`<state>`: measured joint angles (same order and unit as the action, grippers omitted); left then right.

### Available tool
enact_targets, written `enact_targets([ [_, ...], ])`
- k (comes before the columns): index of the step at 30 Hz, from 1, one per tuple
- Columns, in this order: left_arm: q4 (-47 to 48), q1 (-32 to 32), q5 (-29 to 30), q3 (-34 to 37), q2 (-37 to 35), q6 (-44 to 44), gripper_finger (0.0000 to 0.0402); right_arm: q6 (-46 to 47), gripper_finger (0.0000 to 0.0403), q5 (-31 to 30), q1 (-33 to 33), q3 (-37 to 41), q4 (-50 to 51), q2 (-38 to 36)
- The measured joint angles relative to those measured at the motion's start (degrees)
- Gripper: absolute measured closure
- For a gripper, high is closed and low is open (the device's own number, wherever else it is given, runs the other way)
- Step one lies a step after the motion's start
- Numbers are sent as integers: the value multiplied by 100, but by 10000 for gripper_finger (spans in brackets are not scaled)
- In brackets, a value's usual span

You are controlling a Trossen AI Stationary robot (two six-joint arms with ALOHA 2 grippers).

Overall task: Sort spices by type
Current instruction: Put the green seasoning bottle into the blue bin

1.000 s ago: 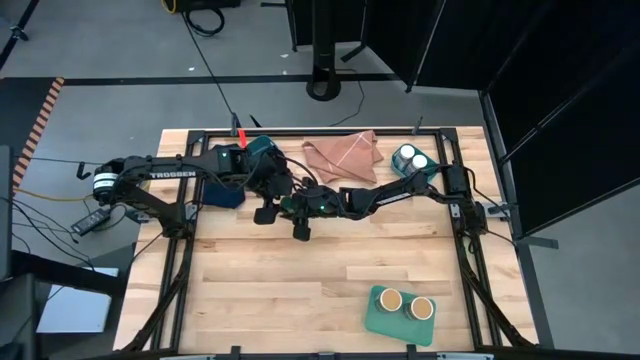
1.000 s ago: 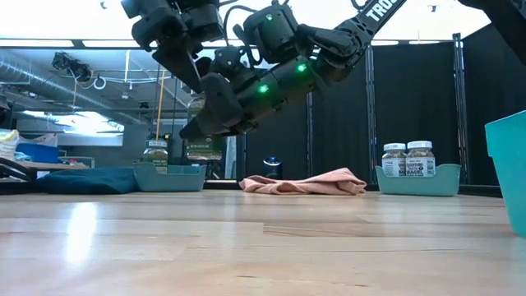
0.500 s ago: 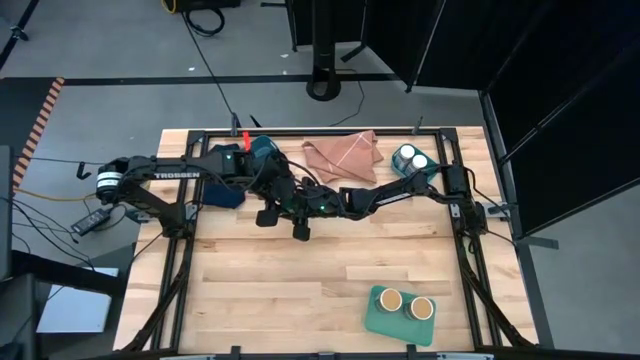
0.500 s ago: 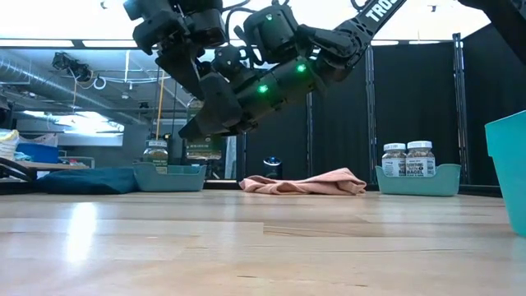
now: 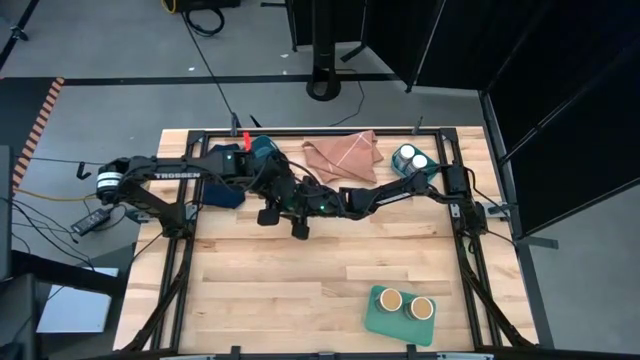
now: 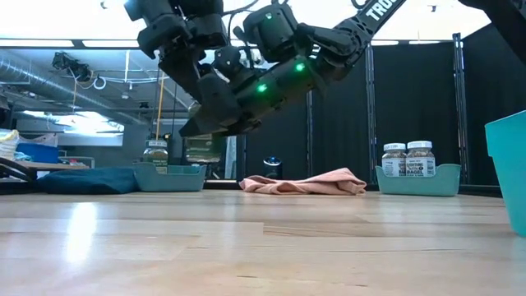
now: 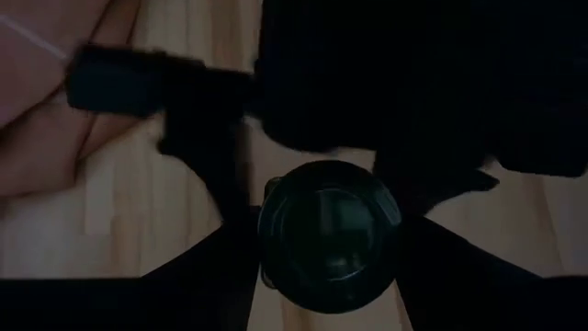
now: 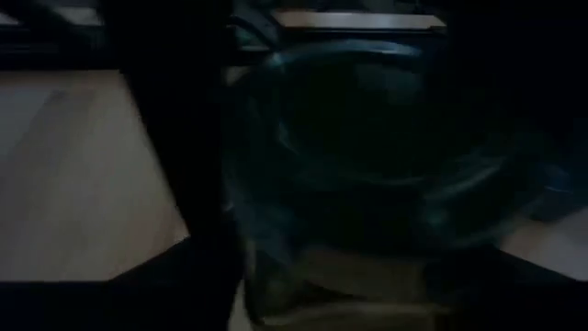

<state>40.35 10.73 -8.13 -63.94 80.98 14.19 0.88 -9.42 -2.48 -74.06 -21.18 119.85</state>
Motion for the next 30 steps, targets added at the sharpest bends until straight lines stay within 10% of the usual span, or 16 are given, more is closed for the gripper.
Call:
enact_targets([
  [7,18,-5,5,4,12,33,191,283,51,-366,8,-18,135,-4],
  [30,216,631,12,4,-538,17,192,504,82,-307,28,4,393,-9],
])
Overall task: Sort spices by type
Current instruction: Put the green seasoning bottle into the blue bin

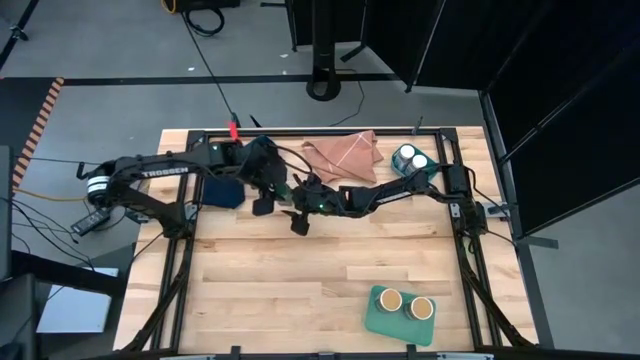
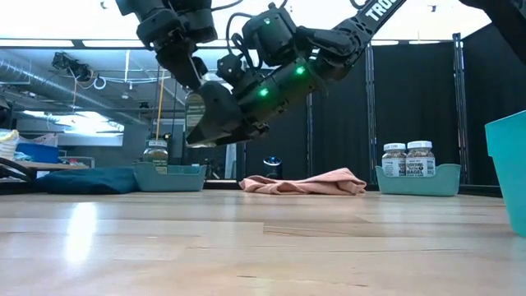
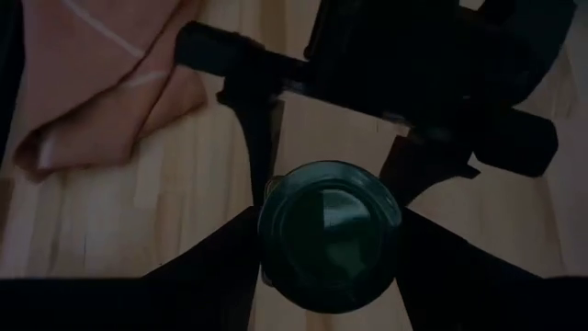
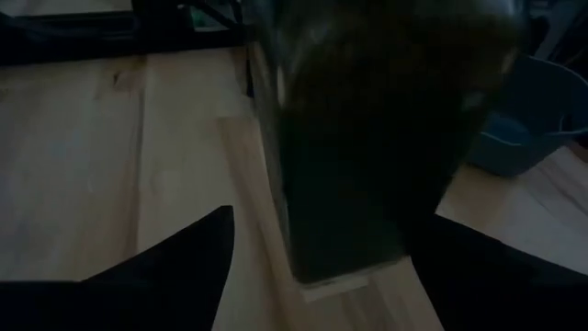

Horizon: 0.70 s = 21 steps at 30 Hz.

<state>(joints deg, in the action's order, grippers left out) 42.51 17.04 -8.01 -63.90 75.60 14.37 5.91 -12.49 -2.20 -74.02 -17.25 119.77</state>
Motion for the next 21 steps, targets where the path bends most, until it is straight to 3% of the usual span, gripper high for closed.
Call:
enact_targets([
  [7,404,172,11,0,-77,66,192,20,82,39,-35,2,79,0],
  [12,450,259,600,-1,-77,65,192,137,88,120,-42,9,147,0],
  [21,455,589,749,-7,-75,-99,192,211,91,81,-39,9,311,0],
])
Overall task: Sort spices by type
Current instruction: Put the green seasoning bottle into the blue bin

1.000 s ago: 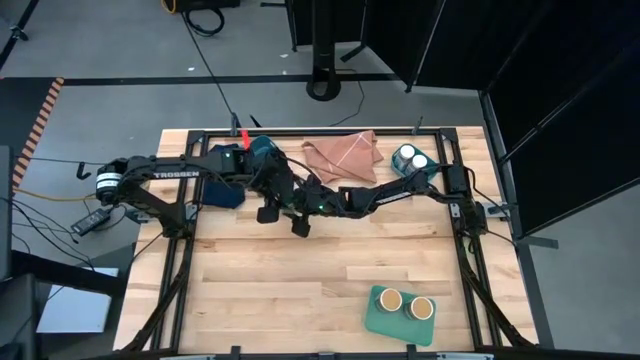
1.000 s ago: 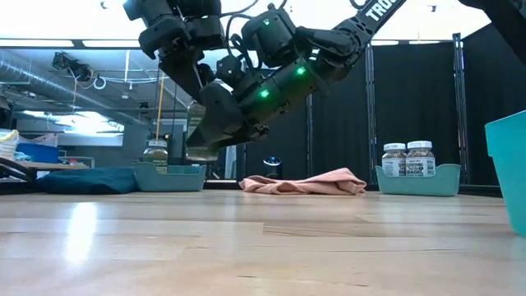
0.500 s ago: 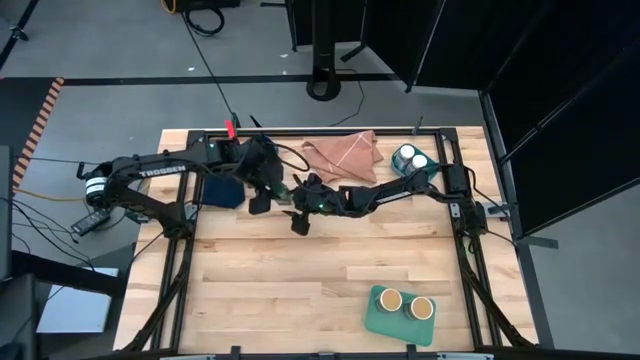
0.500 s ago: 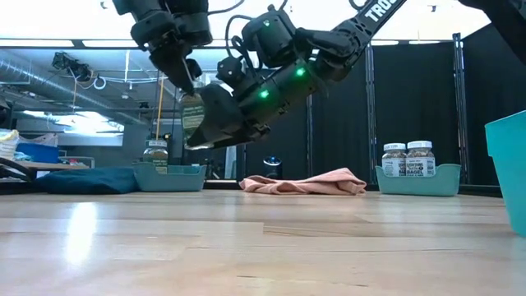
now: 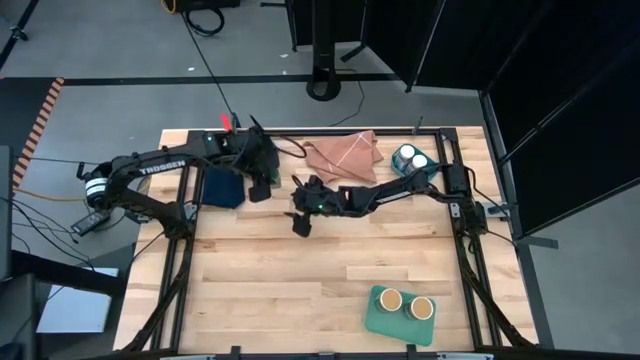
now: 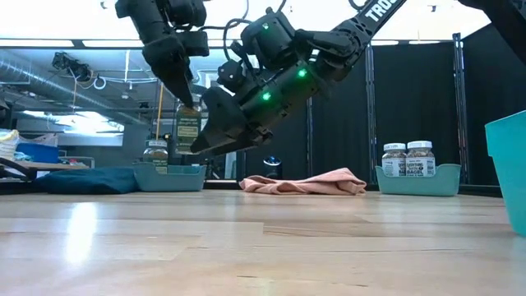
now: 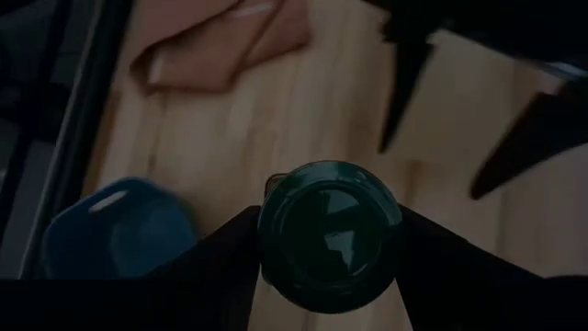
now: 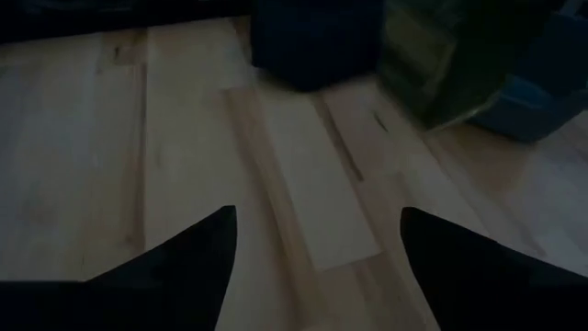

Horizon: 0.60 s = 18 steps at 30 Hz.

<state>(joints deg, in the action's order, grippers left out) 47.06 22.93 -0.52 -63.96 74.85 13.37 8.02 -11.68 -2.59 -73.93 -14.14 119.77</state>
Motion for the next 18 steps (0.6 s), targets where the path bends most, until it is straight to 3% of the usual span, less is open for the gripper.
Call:
enact_targets([
  [9,-81,513,842,0,-70,-366,192,128,95,-9,0,0,178,0],
  [18,-589,901,975,-1,-153,-786,192,130,100,-11,0,0,191,0],
])
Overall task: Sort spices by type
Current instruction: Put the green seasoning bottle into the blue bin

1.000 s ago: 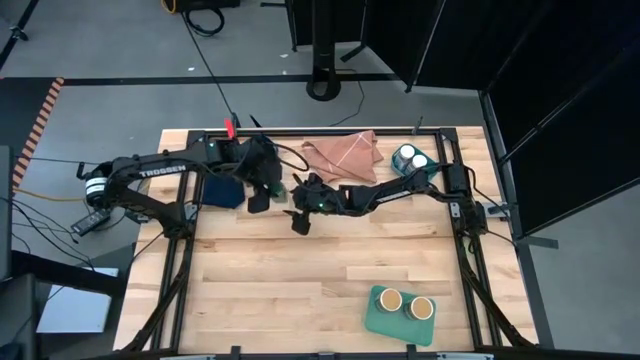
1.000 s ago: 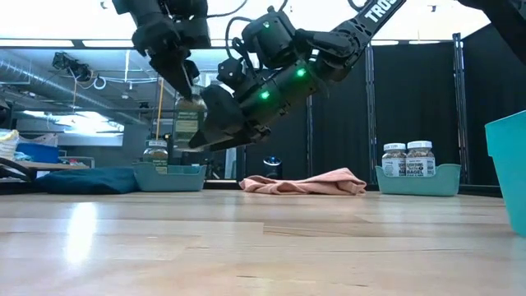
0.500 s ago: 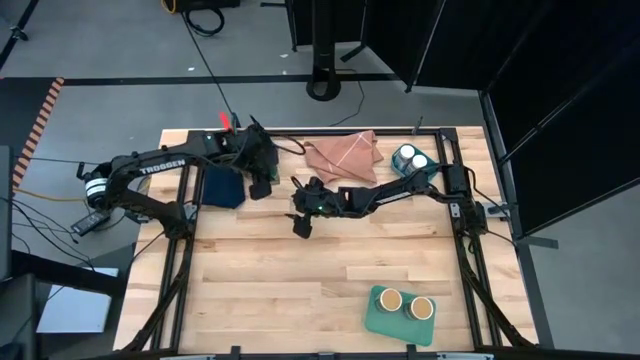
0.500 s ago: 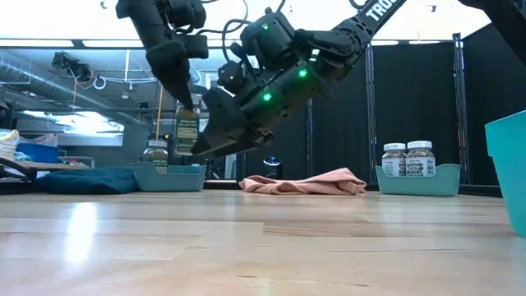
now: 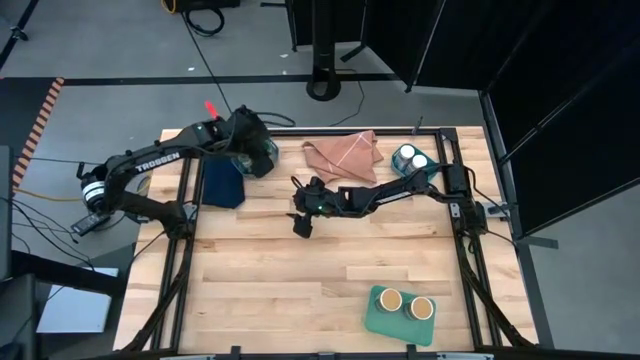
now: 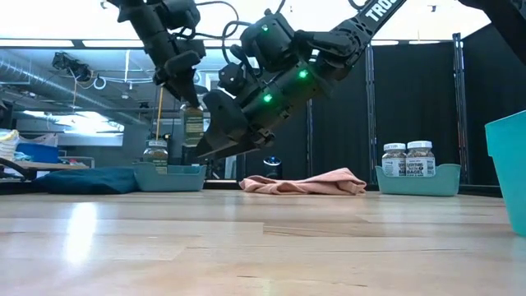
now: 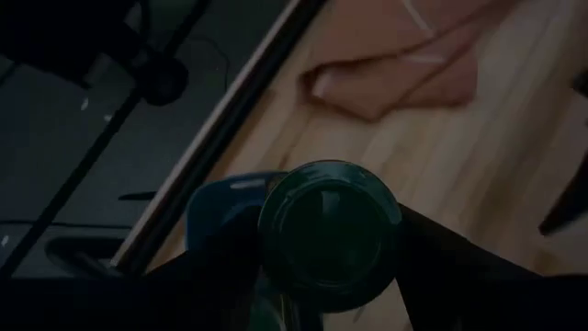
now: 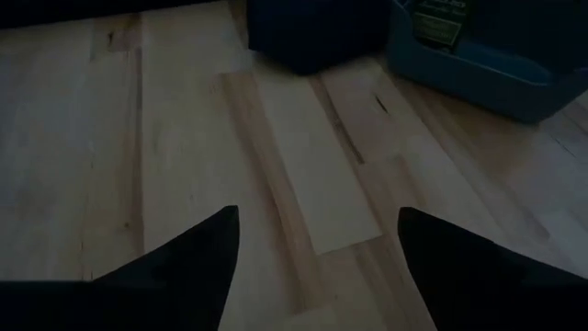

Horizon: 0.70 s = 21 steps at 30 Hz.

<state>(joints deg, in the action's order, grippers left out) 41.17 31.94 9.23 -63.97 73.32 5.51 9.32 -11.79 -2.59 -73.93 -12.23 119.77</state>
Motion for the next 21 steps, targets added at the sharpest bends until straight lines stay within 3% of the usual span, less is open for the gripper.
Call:
enact_targets([
  [11,-125,550,-48,-1,9,-21,192,31,101,-4,0,0,0,1],
  [16,-130,956,-742,-1,11,-152,192,117,106,-9,0,0,0,2],
  [21,-132,1240,-816,-1,11,-128,192,120,107,-13,0,0,-2,2],
])
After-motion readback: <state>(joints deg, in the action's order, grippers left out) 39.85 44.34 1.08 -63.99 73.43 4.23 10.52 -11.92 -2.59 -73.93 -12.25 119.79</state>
